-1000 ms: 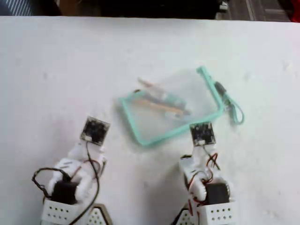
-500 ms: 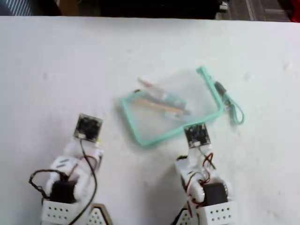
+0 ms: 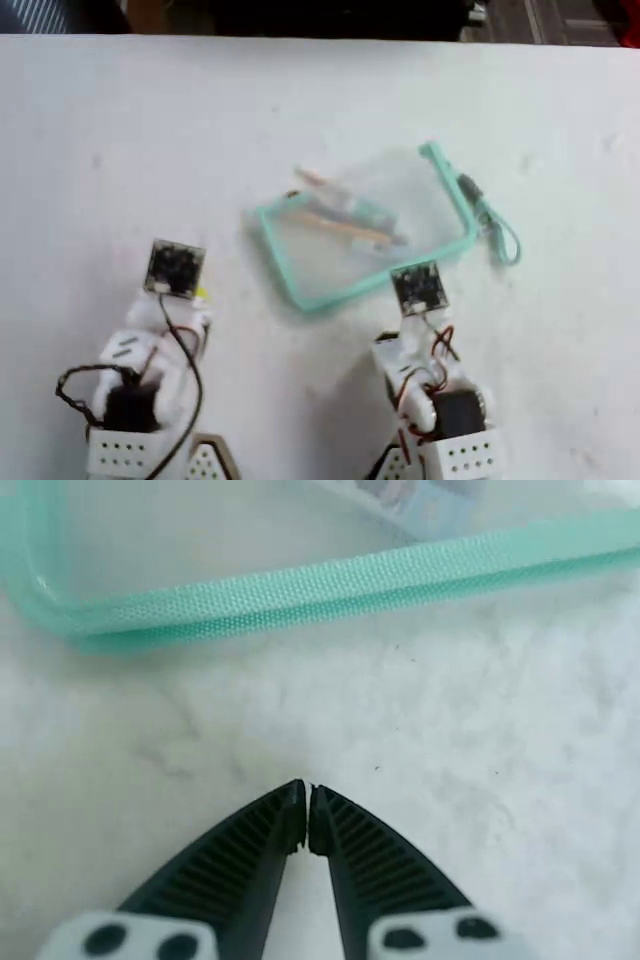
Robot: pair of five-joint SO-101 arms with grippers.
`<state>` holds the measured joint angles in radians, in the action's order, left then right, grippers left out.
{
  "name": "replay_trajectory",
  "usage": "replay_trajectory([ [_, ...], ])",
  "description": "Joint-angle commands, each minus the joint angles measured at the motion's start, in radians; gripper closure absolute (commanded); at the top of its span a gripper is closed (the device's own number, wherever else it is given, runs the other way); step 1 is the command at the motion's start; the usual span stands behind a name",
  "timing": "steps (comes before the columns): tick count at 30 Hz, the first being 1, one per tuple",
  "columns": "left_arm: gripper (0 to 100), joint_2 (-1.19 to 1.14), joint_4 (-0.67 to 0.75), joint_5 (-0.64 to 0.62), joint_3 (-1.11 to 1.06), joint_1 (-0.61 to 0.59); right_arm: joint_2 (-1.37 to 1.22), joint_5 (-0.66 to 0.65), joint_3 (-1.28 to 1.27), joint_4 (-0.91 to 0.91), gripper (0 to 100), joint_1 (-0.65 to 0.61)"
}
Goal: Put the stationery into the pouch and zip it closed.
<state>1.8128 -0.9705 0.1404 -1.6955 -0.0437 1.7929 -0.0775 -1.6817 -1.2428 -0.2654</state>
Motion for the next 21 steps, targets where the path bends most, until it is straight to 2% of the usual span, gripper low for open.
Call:
replay_trajectory([
  [1, 98, 0.012, 0.026, 0.003, 0.005, -0.007, 0.008, 0.008, -0.009, 0.131, 97.8, -0.073],
  [9, 98, 0.012, 0.009, 0.002, 0.020, -0.010, 0.005, 0.011, -0.009, 0.676, 97.7, -0.248],
  [11, 98, 0.012, -0.055, 0.005, 0.052, -0.012, 0.002, 0.012, -0.009, 0.671, 97.7, -0.246],
  [14, 98, 0.012, -0.130, 0.008, 0.100, -0.050, 0.005, 0.008, -0.009, 0.529, 97.7, -0.203],
  [16, 98, 0.012, -0.137, 0.044, 0.104, -0.081, 0.007, 0.008, -0.009, 0.476, 97.7, -0.177],
  [21, 98, 0.012, -0.109, 0.081, 0.121, -0.084, 0.008, 0.008, -0.009, 0.501, 97.7, -0.150],
])
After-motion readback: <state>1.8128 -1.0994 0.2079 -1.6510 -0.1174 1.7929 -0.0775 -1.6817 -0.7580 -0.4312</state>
